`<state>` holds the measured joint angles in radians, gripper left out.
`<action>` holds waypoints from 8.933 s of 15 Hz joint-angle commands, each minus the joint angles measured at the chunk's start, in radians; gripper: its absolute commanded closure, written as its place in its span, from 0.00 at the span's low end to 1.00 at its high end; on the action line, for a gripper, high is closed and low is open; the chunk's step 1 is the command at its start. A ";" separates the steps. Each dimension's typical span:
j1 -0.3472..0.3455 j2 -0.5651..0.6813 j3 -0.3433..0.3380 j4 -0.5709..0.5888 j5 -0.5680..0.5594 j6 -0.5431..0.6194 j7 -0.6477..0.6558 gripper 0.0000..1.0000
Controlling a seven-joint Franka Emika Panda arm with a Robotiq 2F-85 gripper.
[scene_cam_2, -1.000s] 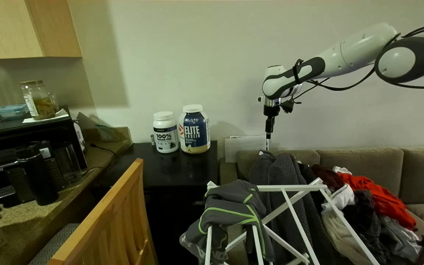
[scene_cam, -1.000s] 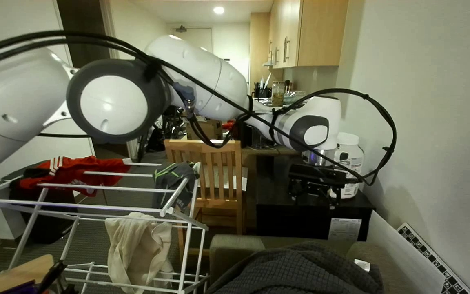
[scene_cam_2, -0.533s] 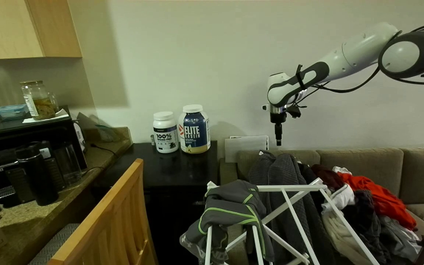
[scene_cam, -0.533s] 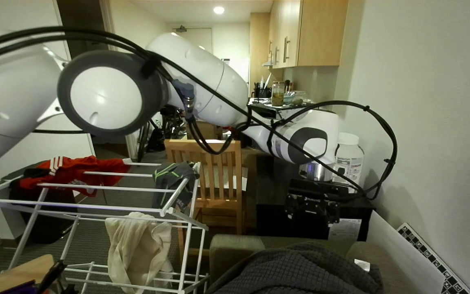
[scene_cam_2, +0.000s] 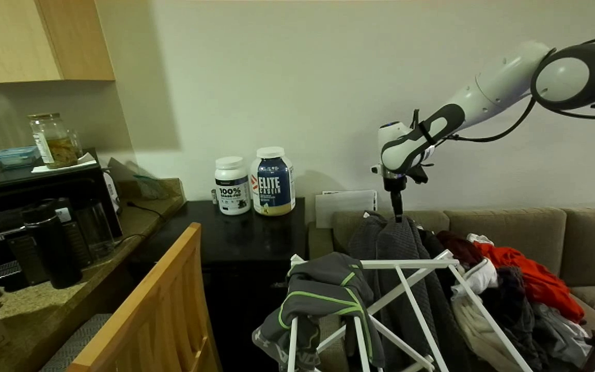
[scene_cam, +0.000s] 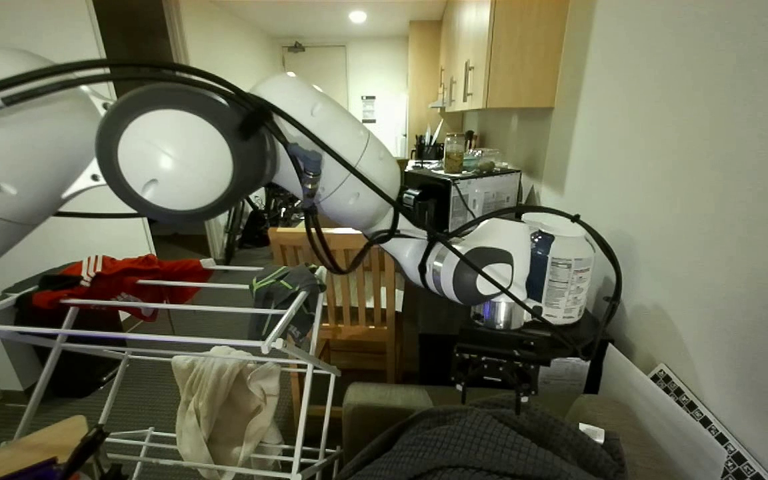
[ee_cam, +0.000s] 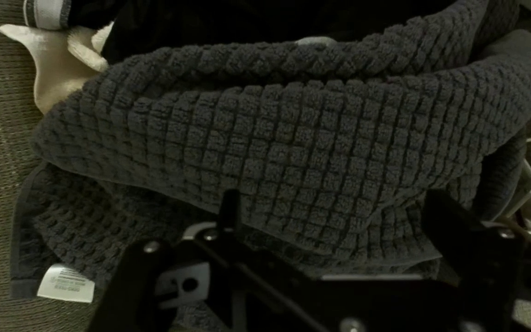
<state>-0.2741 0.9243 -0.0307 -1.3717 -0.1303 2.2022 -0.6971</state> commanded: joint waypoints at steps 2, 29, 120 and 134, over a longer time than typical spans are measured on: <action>0.018 -0.047 -0.004 -0.138 -0.054 0.085 -0.022 0.00; 0.106 -0.002 -0.088 -0.173 -0.061 0.210 0.388 0.00; 0.210 -0.496 0.051 -0.713 -0.021 0.263 0.380 0.93; 0.232 -0.640 0.104 -0.687 0.004 0.073 0.314 0.93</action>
<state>-0.0318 0.3645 0.0727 -2.0564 -0.1385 2.3415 -0.3167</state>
